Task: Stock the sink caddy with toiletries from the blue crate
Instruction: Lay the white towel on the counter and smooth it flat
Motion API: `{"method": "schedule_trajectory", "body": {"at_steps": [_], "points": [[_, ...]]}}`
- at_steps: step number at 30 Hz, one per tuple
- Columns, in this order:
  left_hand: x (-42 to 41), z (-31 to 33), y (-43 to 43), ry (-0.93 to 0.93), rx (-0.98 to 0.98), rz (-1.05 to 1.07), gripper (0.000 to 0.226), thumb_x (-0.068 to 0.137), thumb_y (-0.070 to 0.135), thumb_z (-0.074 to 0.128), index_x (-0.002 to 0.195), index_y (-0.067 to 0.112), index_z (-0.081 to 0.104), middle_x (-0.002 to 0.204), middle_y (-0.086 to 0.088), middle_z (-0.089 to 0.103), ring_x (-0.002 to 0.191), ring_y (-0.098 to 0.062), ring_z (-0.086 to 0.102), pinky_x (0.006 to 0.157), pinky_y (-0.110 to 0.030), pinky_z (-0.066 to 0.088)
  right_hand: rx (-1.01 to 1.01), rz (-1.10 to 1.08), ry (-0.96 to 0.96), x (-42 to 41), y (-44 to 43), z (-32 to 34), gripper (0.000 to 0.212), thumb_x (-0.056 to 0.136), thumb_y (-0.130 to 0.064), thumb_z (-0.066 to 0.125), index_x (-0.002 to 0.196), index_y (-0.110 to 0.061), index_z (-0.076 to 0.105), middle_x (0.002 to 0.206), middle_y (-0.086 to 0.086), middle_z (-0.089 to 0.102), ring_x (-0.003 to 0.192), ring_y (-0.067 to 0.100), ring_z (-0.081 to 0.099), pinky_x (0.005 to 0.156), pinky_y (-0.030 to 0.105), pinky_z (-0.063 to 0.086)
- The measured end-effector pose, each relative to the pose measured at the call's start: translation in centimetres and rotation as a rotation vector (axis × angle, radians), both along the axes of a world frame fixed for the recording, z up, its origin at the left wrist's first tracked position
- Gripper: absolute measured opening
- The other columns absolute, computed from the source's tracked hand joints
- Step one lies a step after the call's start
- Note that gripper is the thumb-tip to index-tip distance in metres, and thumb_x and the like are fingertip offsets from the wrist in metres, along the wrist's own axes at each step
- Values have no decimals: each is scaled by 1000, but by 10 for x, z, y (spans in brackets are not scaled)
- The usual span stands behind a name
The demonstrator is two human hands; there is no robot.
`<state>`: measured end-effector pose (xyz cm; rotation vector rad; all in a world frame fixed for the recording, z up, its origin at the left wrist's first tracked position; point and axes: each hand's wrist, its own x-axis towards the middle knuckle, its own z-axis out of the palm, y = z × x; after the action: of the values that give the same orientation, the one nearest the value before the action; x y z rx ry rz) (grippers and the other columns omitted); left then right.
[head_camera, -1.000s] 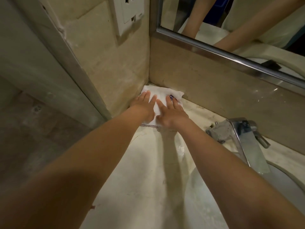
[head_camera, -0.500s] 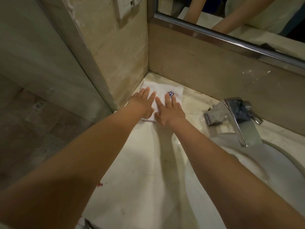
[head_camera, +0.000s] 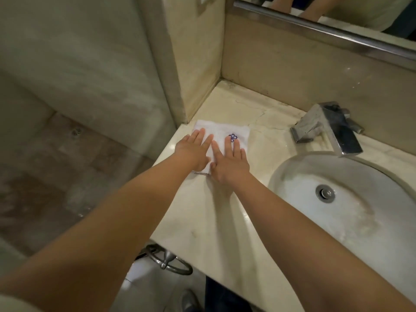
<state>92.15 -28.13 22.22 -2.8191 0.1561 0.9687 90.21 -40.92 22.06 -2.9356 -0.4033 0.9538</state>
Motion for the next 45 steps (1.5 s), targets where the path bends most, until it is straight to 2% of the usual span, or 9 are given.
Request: {"method": "schedule_trajectory", "body": {"at_steps": [18, 24, 32, 37, 45], "points": [[-129, 4, 68, -5, 12, 178, 69, 104, 47, 19, 151, 19, -22, 158, -6, -27, 148, -21, -19, 122, -38, -1, -26, 180, 49, -93, 76, -3, 72, 102, -41, 31, 152, -33, -20, 157, 8, -34, 145, 30, -30, 120, 46, -11], [-162, 3, 72, -19, 30, 232, 69, 103, 48, 17, 151, 18, -22, 158, -8, -27, 148, -22, -19, 122, -38, -2, -21, 278, 26, -112, 78, -7, 71, 101, -44, 29, 151, -34, -21, 157, 8, -34, 145, 29, -30, 120, 46, -10], [-200, 1, 61, -19, 1, 338, 71, 103, 50, 19, 151, 18, -22, 158, -9, -27, 148, -24, -20, 122, -39, -4, 19, 384, 30, -132, 63, -5, 67, 102, -37, 28, 153, -36, -15, 158, 4, -31, 145, 25, -29, 121, 43, -10], [-221, 1, 46, -19, -31, 351, 71, 103, 48, 21, 151, 18, -22, 158, -9, -27, 147, -25, -20, 122, -39, -3, 39, 371, 27, -154, 48, -5, 67, 102, -37, 29, 154, -36, -13, 160, 4, -28, 146, 25, -27, 121, 42, -10], [-251, 0, 18, -11, -35, 247, 72, 104, 45, 24, 151, 16, -22, 158, -12, -27, 148, -27, -19, 122, -40, -2, 66, 281, 17, -199, 13, -8, 66, 103, -38, 29, 154, -36, -13, 159, 2, -29, 146, 24, -28, 121, 42, -10]]}}
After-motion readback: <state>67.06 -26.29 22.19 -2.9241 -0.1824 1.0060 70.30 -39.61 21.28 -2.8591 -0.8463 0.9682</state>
